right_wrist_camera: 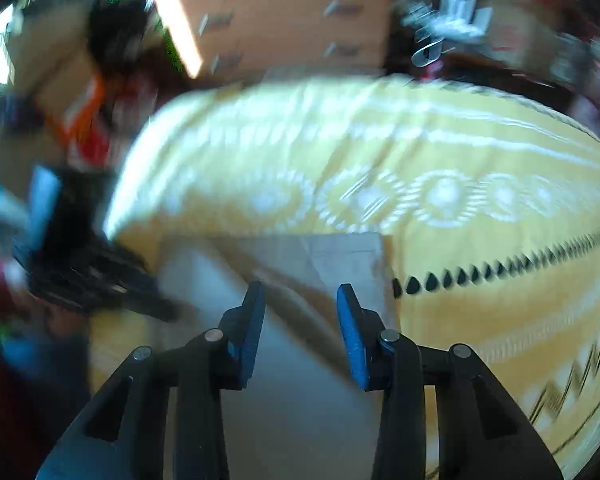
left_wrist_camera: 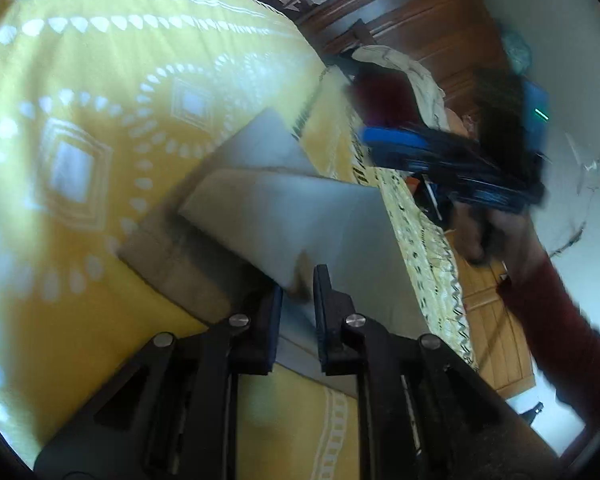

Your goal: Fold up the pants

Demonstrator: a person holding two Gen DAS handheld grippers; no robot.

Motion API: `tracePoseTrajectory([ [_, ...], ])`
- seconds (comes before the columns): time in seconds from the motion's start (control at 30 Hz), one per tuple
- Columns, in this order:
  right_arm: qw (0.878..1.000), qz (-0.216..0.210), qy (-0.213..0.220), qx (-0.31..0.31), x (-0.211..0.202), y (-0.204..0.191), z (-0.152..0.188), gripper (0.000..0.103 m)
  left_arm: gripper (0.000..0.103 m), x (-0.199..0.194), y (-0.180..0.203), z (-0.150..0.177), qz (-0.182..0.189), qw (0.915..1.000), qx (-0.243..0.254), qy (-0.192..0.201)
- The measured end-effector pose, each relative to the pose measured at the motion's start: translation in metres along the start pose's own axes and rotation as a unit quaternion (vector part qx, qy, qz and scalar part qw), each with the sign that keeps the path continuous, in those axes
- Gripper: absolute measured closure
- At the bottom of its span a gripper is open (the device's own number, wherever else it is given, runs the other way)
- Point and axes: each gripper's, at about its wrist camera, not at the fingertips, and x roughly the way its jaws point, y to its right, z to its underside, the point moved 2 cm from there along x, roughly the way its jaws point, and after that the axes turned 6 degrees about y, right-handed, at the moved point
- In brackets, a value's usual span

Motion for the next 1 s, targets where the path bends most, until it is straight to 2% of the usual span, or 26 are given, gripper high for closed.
tracePoseTrajectory([
  [0.07,0.998,-0.032,-0.054,-0.022,0.026,0.003,-0.001,0.060,0.089,-0.002,-0.001,0.001,0.006,1.0000,0.001,0.001],
  [0.17,0.994,-0.069,-0.080,-0.030,0.043,0.005,0.005,0.060,0.089,-0.004,-0.004,0.000,0.017,0.9998,-0.001,-0.001],
  [0.33,0.992,-0.057,-0.097,-0.048,0.065,0.002,0.010,0.060,0.089,-0.003,-0.002,-0.001,0.023,0.9997,0.006,-0.001],
  [0.37,0.993,-0.056,-0.097,-0.047,0.070,0.000,0.012,0.074,0.089,-0.003,-0.001,-0.001,0.025,0.9997,0.008,-0.002],
  [0.4,0.993,-0.054,-0.093,-0.046,0.072,-0.004,0.013,0.083,0.089,-0.004,0.000,-0.001,0.025,0.9996,0.009,-0.002],
  [0.43,0.994,-0.046,-0.085,-0.047,0.071,-0.006,0.014,0.095,0.089,-0.005,0.000,-0.001,0.026,0.9996,0.009,-0.002],
  [0.53,0.999,-0.037,-0.012,-0.010,0.043,0.002,0.013,0.097,0.089,-0.010,0.003,0.002,0.028,0.9995,0.016,0.001],
  [0.57,0.999,-0.025,0.020,0.019,0.031,0.016,0.010,0.097,0.089,-0.010,0.004,0.003,0.027,0.9994,0.020,0.001],
  [0.63,0.997,-0.007,0.045,0.055,0.024,0.038,0.008,0.097,0.089,-0.010,0.007,0.005,0.027,0.9993,0.024,0.001],
  [0.7,0.996,0.002,0.044,0.084,0.035,0.058,0.011,0.096,0.089,-0.009,0.008,0.005,0.028,0.9993,0.023,0.000],
  [0.77,0.996,0.036,0.032,0.078,0.052,0.061,0.013,0.089,0.088,-0.011,0.008,0.005,0.028,0.9994,0.021,0.001],
  [0.8,0.995,0.048,0.037,0.077,0.054,0.062,0.011,0.089,0.088,-0.013,0.008,0.006,0.028,0.9994,0.019,0.003],
  [0.9,0.987,0.093,0.090,0.093,0.033,0.069,0.002,0.086,0.086,-0.018,0.011,0.009,0.043,0.9989,0.016,0.004],
  [0.93,0.983,0.116,0.102,0.099,0.023,0.073,-0.002,0.082,0.086,-0.018,0.010,0.010,0.041,0.9991,0.013,0.003],
  [1.0,0.980,0.122,0.121,0.099,0.003,0.065,-0.007,0.078,0.085,-0.019,0.009,0.009,0.035,0.9993,0.003,0.008],
])
